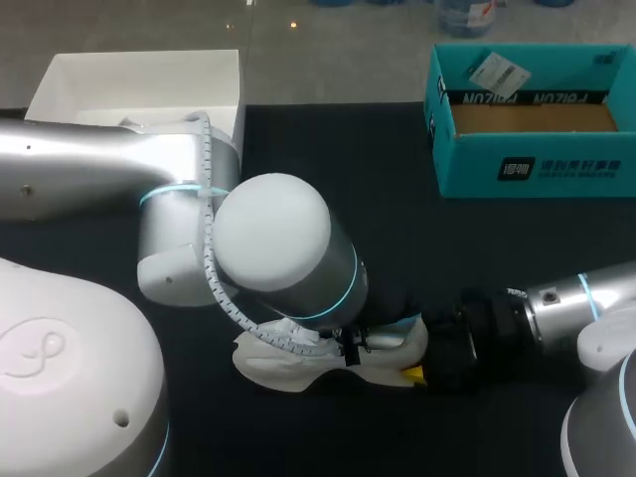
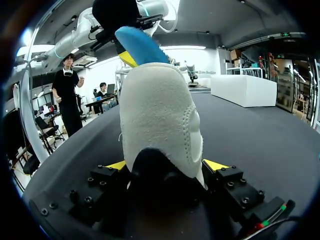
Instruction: Take the shoe out of the shoebox, open the shoe tongue, remove and reinsert the insole, then place the shoe into the shoebox
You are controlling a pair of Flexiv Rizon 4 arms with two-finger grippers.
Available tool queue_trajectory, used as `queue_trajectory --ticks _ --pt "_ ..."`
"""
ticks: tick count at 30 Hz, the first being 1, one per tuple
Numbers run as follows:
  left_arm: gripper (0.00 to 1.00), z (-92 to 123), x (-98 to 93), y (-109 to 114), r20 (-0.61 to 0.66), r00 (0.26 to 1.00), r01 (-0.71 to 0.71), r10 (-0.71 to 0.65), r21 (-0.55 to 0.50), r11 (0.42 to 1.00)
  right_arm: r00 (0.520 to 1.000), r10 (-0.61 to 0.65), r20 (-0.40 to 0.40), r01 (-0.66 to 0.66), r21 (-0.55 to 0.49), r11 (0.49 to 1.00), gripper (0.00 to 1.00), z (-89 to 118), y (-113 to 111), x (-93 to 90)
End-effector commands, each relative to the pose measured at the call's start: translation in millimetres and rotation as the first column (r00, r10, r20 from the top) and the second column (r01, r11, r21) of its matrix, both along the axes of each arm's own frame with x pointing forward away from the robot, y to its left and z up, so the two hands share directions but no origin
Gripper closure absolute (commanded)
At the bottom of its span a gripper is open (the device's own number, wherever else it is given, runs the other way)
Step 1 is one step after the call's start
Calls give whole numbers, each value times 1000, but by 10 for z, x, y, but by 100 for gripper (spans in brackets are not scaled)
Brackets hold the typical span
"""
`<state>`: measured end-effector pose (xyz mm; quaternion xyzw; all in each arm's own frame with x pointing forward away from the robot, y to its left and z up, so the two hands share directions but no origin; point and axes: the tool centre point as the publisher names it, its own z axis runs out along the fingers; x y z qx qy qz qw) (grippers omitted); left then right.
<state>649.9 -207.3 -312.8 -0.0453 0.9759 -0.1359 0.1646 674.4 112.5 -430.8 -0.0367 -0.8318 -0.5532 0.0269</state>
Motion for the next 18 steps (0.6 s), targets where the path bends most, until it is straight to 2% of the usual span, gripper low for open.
queue_trajectory --ticks 1,2,6,18 --pt "74 -61 11 -82 0 1000 -5 5 14 1000 1000 -2 0 2 -4 1000 100 -24 15 -18" --pt "69 -67 16 -78 0 1000 -8 8 14 1000 1000 -2 0 2 -4 1000 100 -24 15 -18" --pt "66 -98 37 -53 -3 1000 -10 10 15 1000 1000 -2 0 2 -4 1000 100 -24 15 -18" --pt "68 -164 23 -16 -21 1000 -1 1 21 1000 1000 -2 0 2 -4 1000 100 -24 15 -18"
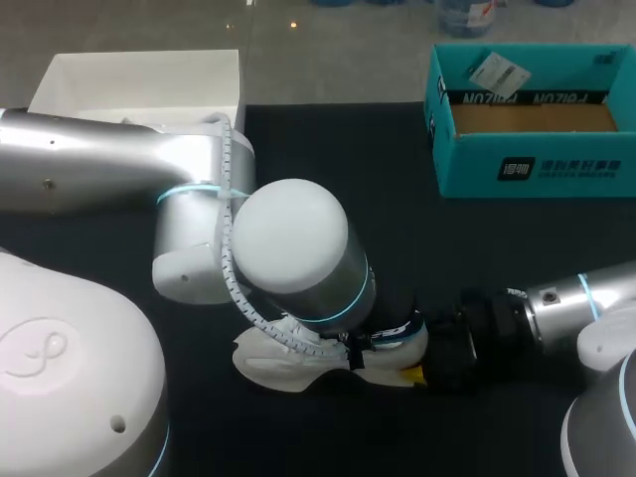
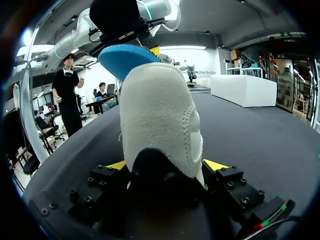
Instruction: Take the shoe out of the shoebox, open the shoe tongue, remove and reinsert the insole, then place the shoe into the shoebox
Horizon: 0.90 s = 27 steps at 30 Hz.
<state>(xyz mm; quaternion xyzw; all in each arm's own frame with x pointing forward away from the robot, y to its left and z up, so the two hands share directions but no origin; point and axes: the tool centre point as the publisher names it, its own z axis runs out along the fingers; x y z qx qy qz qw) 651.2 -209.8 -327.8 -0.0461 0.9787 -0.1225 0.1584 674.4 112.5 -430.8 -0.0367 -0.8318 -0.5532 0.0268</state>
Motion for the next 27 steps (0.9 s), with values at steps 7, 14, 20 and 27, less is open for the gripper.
queue_trajectory --ticks 7,14,20,27 --pt "68 20 -53 22 -11 1000 12 -12 -11 1000 1000 -1 0 1 -4 1000 100 -24 15 -18" --pt "69 35 -126 85 -25 999 19 -20 -26 999 1000 -1 0 1 -4 1000 100 -24 15 -18" --pt "69 -10 -115 93 -28 1000 10 -11 -28 1000 1000 -1 0 1 -4 1000 100 -24 15 -18" --pt "72 -56 -110 -21 -21 1000 16 -16 -29 999 1000 -1 0 1 -4 1000 100 -24 15 -18"
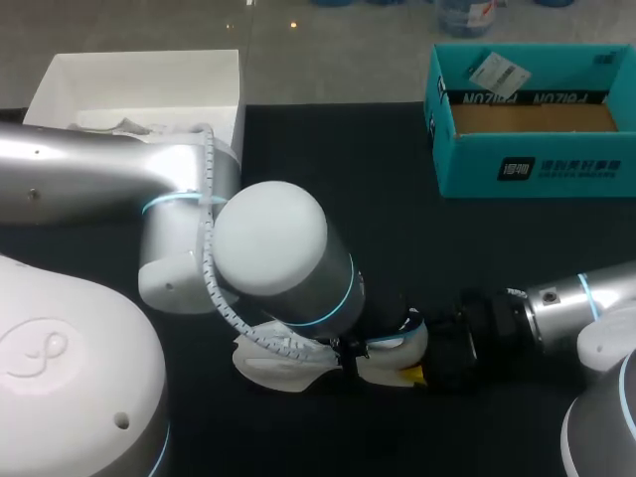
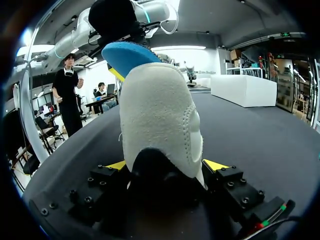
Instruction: Take the shoe out of the shoebox, open the shoe tongue, remove and reinsert the insole, then place the shoe into the shoebox
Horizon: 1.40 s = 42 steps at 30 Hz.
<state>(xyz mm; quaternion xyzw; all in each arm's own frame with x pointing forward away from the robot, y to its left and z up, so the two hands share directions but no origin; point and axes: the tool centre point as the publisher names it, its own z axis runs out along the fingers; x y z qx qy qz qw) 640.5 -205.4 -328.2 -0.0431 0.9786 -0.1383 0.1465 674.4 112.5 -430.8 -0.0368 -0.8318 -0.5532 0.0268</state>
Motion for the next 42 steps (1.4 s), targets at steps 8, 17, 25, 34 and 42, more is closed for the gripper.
queue_trajectory --ticks 8,17,25,34,42 --pt "73 -58 -57 -202 7 1000 24 -24 -7 1000 1000 -1 0 1 -4 1000 100 -24 15 -18" --pt "75 -74 67 -329 29 1000 7 -7 -3 1000 1000 -1 0 1 -4 1000 100 -24 15 -18" --pt "83 -95 123 -358 37 999 -7 7 5 1000 1000 -1 0 1 -4 1000 100 -24 15 -18" --pt "79 -109 93 -266 34 999 -14 14 2 1000 1000 -1 0 1 -4 1000 100 -24 15 -18" --pt "76 -130 139 -203 35 999 -32 32 10 999 1000 -1 0 1 -4 1000 100 -24 15 -18"
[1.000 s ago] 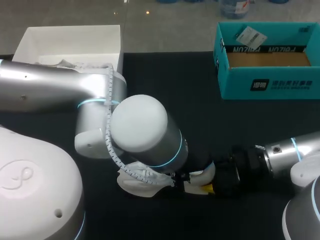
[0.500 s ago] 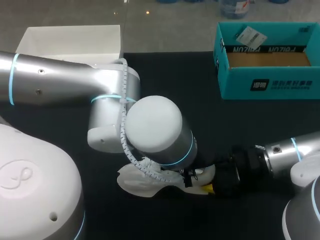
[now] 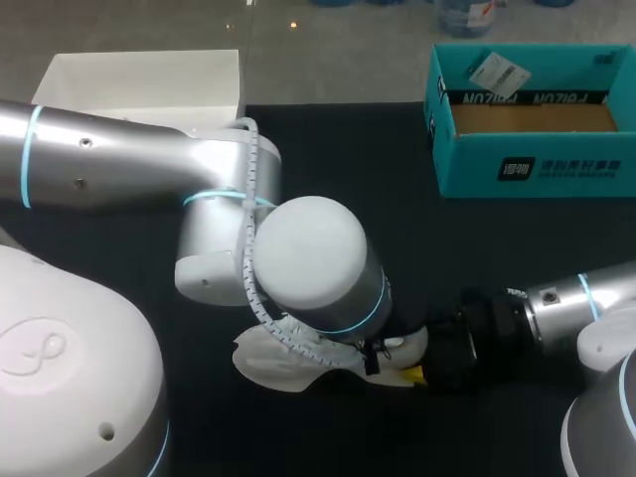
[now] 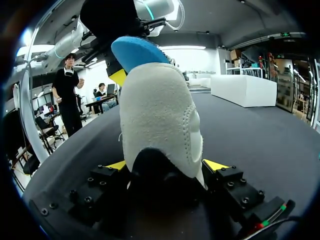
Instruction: Take the shoe out of the shoebox, open the shoe tongue, remove and reinsert the insole, then place the shoe into the shoebox
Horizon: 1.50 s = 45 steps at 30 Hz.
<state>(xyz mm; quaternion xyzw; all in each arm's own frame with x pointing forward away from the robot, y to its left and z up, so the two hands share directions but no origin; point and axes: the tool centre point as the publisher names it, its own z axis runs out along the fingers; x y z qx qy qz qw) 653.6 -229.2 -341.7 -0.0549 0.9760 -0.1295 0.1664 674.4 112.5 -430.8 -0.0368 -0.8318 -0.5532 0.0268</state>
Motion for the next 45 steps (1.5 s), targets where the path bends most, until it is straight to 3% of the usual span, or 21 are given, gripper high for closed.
queue_trajectory --ticks 1,4,6,16,29,38,45 --pt "76 6 11 40 0 1000 -2 2 -4 1000 1000 -1 0 1 -4 1000 100 -25 15 -18" --pt "78 8 17 48 0 1000 -6 6 -5 1000 1000 -1 0 1 -4 1000 100 -25 15 -18" --pt "100 7 19 48 0 1000 -7 7 -4 1000 1000 -1 0 1 -4 1000 100 -25 15 -18" --pt "100 237 -13 35 -30 999 -40 38 -58 998 1000 -1 0 1 -4 1000 100 -25 15 -18" --pt "100 1022 303 63 -203 952 -272 231 -204 940 1000 -1 0 1 -4 1000 100 -25 15 -18" --pt "100 1574 479 134 -306 932 -297 197 -328 896 1000 -1 0 1 -4 1000 100 -25 15 -18" --pt "100 1957 735 386 -461 882 -322 98 -438 839 1000 -1 0 1 -4 1000 100 -25 15 -18"
